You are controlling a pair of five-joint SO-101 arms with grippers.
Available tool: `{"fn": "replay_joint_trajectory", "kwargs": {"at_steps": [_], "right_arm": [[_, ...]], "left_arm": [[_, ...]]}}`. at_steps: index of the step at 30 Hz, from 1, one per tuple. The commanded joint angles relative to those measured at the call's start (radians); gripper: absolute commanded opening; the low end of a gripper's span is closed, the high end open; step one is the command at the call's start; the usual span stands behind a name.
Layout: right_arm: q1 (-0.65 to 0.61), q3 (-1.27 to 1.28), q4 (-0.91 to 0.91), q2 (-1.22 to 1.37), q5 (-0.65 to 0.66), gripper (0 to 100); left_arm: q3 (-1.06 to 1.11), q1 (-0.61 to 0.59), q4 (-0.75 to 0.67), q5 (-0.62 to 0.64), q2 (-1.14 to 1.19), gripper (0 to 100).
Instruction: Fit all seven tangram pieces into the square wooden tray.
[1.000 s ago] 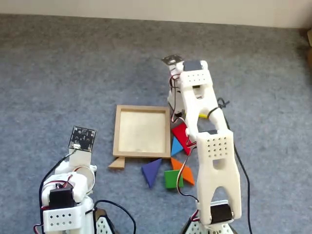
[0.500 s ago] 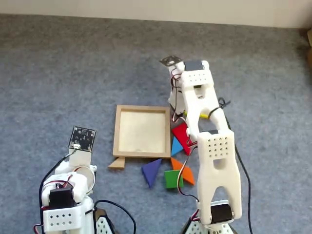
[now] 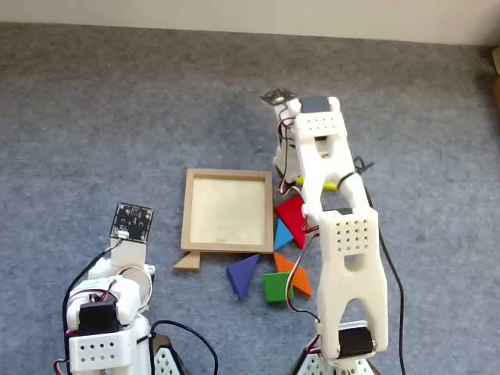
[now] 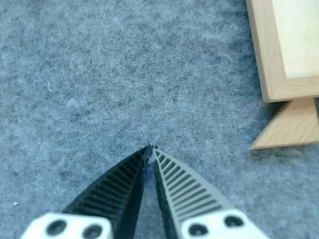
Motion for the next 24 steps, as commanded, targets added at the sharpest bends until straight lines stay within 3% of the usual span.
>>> {"fn": "replay_joint_trajectory", "kwargs": {"at_steps": [1, 5, 17, 24], "right_arm": [[0.033, -0.031, 0.013, -0.016, 0.037, 30.4], [0.033, -0.031, 0.008, -0.015, 0.1, 22.1], [0.033, -0.042, 0.018, -0.03, 0.098, 21.3], [0.027, -0.162, 0.137, -0.079, 0.103, 21.3]], "left_arm": [[0.021, -0.007, 0.008, 0.009, -0.03, 1], [0.021, -0.007, 0.008, 0.009, -0.03, 1], [0.021, -0.007, 0.008, 0.009, -0.03, 1], [0.021, -0.007, 0.008, 0.009, -0.03, 1]]}}
